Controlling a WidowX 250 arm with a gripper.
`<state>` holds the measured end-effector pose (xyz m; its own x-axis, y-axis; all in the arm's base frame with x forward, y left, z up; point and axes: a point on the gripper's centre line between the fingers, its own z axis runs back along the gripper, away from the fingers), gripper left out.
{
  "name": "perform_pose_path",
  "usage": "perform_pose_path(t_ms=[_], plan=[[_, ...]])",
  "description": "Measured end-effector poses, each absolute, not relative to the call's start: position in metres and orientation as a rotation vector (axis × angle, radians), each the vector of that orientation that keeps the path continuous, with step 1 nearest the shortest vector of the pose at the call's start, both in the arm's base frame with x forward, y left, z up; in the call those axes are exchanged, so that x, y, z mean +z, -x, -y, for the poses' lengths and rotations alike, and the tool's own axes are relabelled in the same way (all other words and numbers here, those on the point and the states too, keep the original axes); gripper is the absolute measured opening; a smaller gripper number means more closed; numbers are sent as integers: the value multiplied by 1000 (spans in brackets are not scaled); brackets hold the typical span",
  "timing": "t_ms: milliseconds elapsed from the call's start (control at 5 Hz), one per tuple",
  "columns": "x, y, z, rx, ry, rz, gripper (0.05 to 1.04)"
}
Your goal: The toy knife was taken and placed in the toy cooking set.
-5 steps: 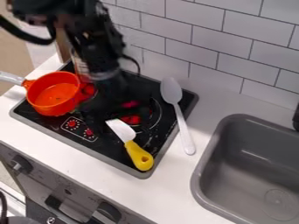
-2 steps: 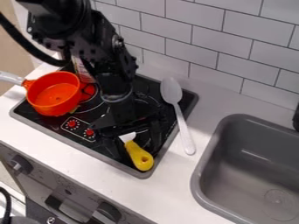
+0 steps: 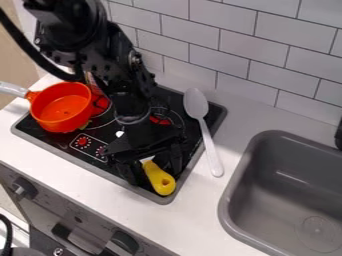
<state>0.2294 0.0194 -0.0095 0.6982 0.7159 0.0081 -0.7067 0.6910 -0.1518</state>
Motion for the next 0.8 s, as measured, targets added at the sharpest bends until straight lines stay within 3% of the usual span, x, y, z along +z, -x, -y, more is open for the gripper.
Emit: perform_pose_path(t_ms=[400, 600, 800], plan=[[-10, -227, -24, 796, 195, 78, 435], [-10, -221, -26, 760, 216, 57, 300], [1, -213, -25, 711, 225, 30, 298]])
